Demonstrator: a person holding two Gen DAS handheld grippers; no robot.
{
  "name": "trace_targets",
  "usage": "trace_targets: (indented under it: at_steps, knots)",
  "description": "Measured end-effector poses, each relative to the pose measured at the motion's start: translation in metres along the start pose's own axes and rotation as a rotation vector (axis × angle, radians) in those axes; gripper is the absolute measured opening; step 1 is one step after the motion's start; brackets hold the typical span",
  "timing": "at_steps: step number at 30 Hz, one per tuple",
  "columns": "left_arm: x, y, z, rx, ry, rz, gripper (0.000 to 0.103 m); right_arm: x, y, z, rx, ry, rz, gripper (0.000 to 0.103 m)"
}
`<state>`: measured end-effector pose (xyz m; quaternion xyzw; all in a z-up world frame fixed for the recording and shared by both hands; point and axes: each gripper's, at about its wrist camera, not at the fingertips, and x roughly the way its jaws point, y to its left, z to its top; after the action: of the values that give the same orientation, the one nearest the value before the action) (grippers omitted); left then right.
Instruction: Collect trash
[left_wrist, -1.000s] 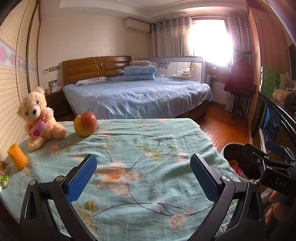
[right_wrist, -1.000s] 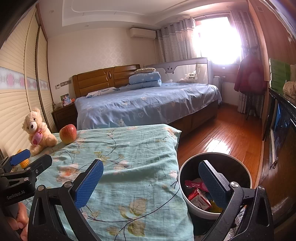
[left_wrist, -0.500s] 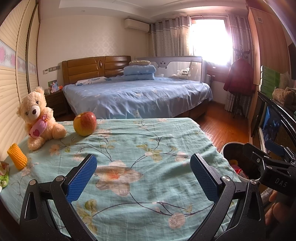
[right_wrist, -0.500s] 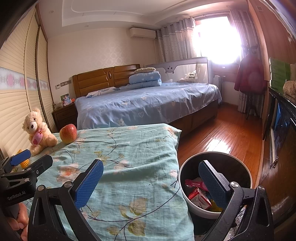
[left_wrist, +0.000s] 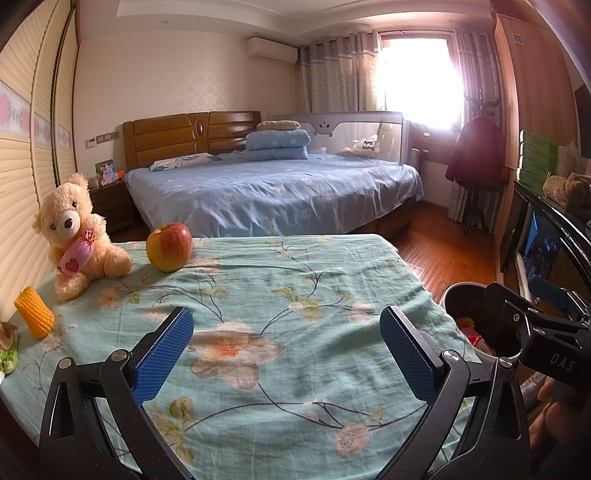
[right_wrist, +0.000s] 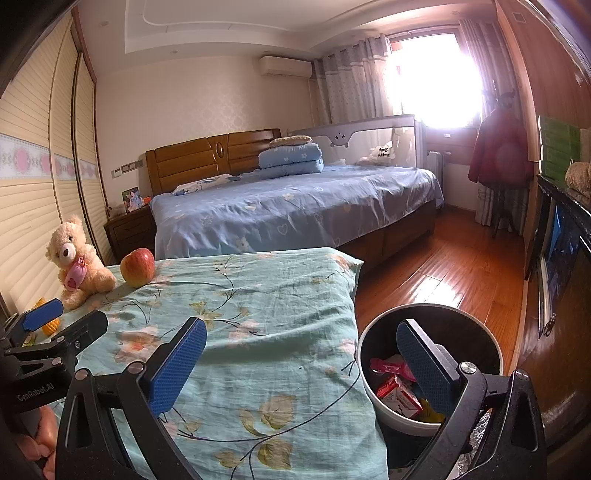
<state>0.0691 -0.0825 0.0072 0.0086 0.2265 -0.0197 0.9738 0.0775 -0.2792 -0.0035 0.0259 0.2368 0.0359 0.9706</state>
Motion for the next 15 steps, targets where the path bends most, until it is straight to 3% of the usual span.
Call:
trace_targets:
  at_steps: [15]
  knots:
    - [0.0001,-0.0005,-0.0001,0.001,0.000,0.001,0.103,-0.0008,0.0030,0.0000,0.002,0.005,0.005,0.103]
